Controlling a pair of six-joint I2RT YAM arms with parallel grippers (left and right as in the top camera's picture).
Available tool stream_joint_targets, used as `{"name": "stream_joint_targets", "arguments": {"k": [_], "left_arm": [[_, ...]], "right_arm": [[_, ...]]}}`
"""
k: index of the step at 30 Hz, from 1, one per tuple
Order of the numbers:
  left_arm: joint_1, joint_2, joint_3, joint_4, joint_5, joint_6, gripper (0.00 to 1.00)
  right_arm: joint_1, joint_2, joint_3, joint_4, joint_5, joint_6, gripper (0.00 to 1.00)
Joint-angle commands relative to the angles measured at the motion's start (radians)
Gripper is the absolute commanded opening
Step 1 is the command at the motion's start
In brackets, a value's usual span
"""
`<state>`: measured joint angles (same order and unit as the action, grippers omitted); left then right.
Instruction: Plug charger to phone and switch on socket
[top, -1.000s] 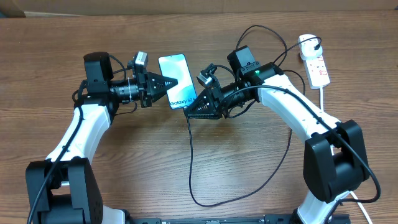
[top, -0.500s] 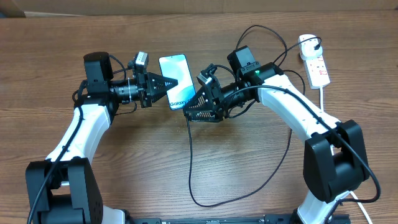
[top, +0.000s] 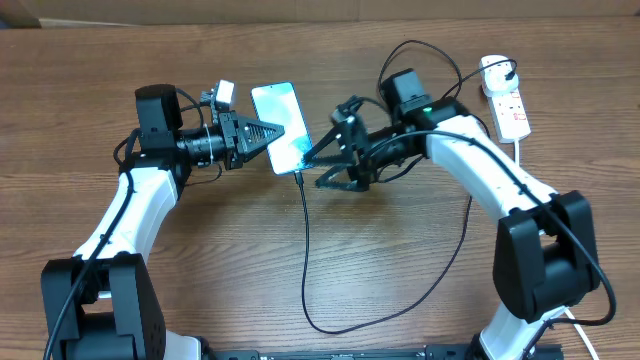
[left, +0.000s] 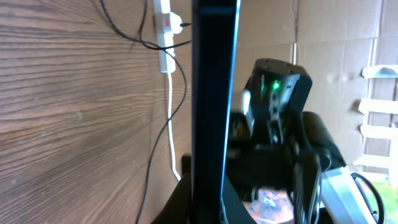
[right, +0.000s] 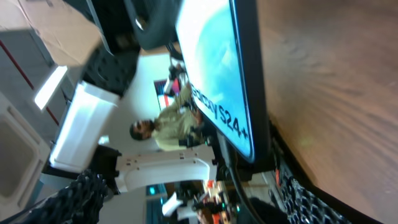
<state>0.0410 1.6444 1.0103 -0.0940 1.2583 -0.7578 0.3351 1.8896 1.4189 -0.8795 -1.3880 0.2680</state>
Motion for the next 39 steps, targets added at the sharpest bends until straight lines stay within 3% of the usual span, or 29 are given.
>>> {"name": "stream_joint_targets", "arguments": {"k": [1, 8, 13, 18, 24, 31, 39], "left_arm": [[-0.002, 0.003, 0.006, -0.036, -0.031, 0.081, 0.04], [-0.003, 0.003, 0.006, -0.142, -0.118, 0.109, 0.04], [-0.003, 0.008, 0.006, -0.141, -0.166, 0.207, 0.04], [-0.01, 0.076, 0.006, -0.128, -0.169, 0.212, 0.04], [-0.034, 0.227, 0.006, 0.028, -0.06, 0.188, 0.04], [-0.037, 0.351, 0.006, 0.199, -0.053, 0.09, 0.04], [-0.049, 0.41, 0.006, 0.206, -0.158, 0.074, 0.04]], "right_arm": [[-0.062, -0.027, 0.003, 0.004, -0.011, -0.01, 0.93], [-0.153, -0.027, 0.003, -0.002, 0.069, -0.011, 0.96], [-0.179, -0.027, 0.003, -0.042, 0.178, -0.06, 0.97], [-0.18, -0.027, 0.003, -0.103, 0.238, -0.12, 0.97], [-0.18, -0.027, 0.003, -0.118, 0.267, -0.12, 0.97], [-0.18, -0.027, 0.003, -0.119, 0.274, -0.12, 0.97], [-0.18, -0.027, 0.003, -0.119, 0.281, -0.12, 0.97]]}}
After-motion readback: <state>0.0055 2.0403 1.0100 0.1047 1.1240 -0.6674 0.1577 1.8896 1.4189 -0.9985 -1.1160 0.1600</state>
